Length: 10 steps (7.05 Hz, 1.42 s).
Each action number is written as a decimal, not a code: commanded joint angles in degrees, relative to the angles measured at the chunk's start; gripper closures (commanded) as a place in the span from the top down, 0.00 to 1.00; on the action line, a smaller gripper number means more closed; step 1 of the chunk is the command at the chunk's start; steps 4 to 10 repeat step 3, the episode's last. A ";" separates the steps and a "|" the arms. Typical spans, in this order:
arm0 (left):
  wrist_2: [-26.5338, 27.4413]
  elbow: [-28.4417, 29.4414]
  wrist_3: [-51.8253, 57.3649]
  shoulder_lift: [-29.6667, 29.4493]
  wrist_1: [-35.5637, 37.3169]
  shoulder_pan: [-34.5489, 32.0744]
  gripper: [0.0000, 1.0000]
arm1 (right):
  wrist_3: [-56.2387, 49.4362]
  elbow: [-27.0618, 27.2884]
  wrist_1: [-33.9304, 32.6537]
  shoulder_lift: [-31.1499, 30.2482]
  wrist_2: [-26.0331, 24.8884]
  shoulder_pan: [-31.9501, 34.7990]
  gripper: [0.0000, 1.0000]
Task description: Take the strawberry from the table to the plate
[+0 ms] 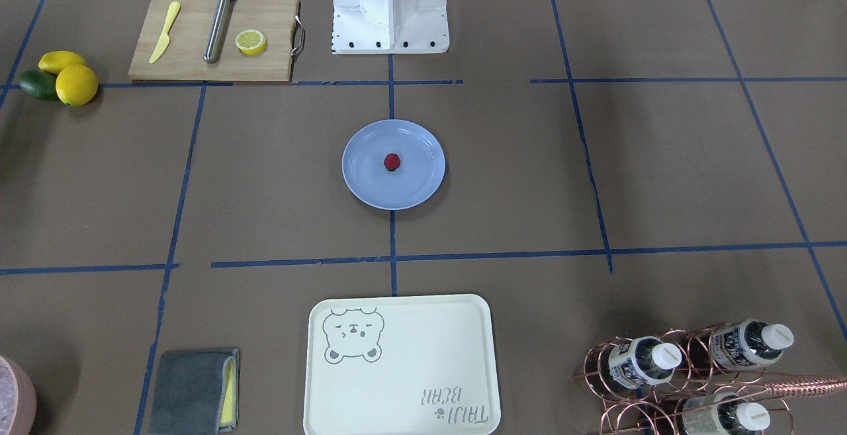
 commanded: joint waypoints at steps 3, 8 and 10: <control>-0.01 0.00 0.00 0.00 0.00 0.08 1.00 | 0.00 0.00 0.00 0.18 0.00 0.00 1.00; -0.01 0.00 0.00 0.00 0.00 0.08 1.00 | 0.00 0.00 0.00 0.18 0.00 0.00 1.00; -0.01 0.00 0.00 0.00 0.00 0.08 1.00 | 0.00 0.00 0.00 0.18 0.00 0.00 1.00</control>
